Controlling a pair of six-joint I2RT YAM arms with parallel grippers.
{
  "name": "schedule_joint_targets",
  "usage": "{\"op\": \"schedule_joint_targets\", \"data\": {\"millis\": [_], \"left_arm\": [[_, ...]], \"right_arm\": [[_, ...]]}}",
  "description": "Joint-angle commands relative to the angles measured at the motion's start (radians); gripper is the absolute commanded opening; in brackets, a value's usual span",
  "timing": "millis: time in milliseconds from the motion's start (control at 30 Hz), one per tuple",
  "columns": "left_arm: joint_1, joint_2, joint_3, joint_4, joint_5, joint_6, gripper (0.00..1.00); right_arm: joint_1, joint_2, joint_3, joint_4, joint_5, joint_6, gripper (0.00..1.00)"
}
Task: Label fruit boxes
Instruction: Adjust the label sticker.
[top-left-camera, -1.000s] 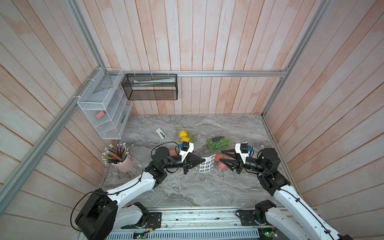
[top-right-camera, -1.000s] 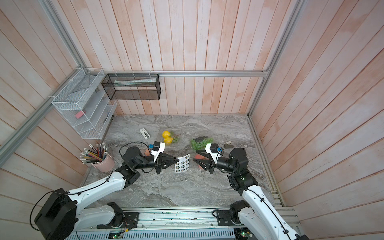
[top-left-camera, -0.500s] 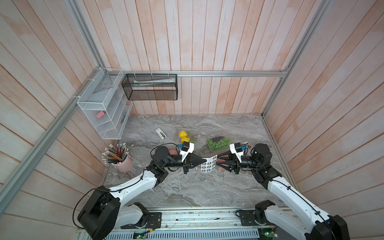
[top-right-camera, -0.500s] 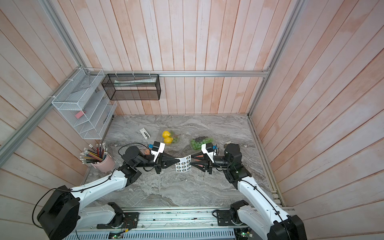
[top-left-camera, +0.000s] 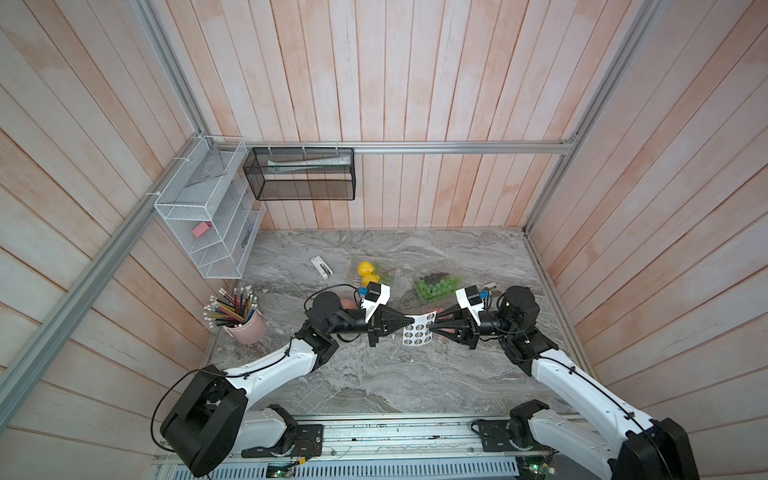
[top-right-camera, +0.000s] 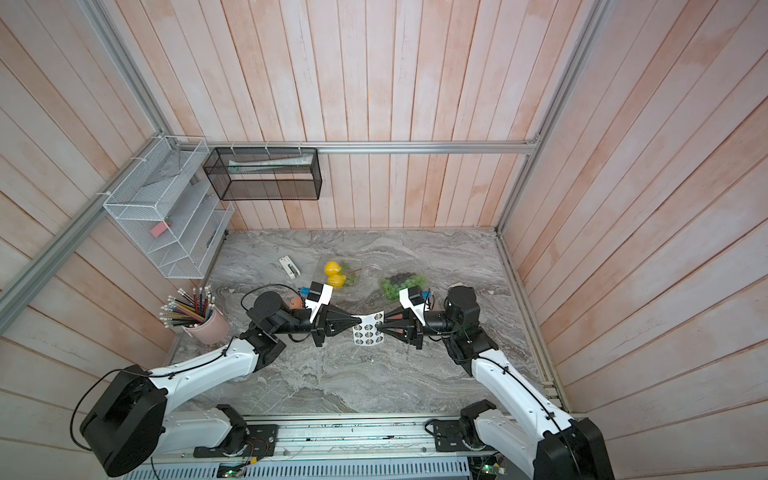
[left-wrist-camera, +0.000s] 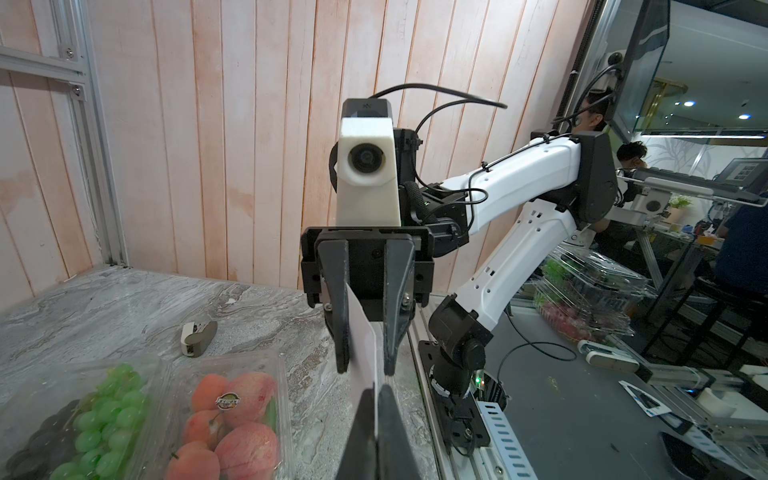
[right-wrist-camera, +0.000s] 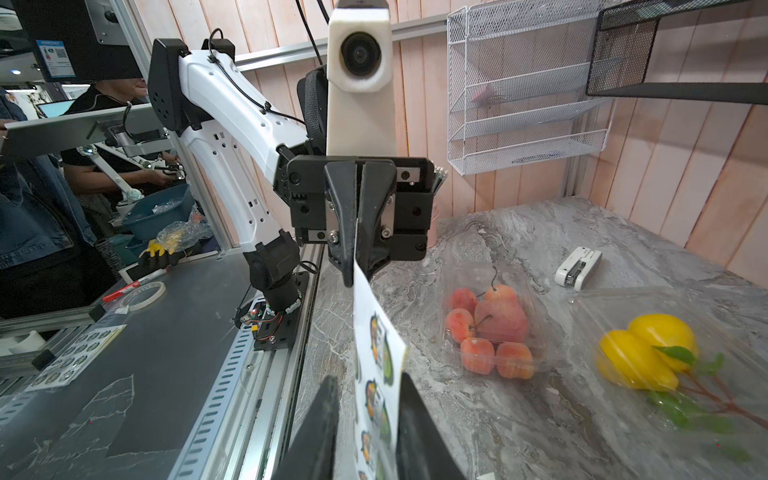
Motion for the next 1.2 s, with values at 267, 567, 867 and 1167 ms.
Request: {"op": "schedule_joint_targets", "data": {"millis": [267,567,867,1167], "left_arm": [[-0.008,0.012,0.036,0.029,0.01,-0.008,0.0],[-0.008,-0.002,0.013,0.023,0.002,-0.009,0.32],[-0.008,-0.004,-0.001,-0.017,0.004,0.017,0.25],[-0.008,0.005,-0.002,-0.023,0.013,0.02,0.16]], "right_arm": [[0.013,0.016,0.034,0.039,-0.023,0.025,0.14],[0.013,0.011,0.05,0.013,-0.004,-0.019,0.0],[0.012,0.014,0.073,0.015,-0.009,-0.016,0.0],[0.006,0.011,0.082,0.015,-0.001,-0.017,0.0]]}}
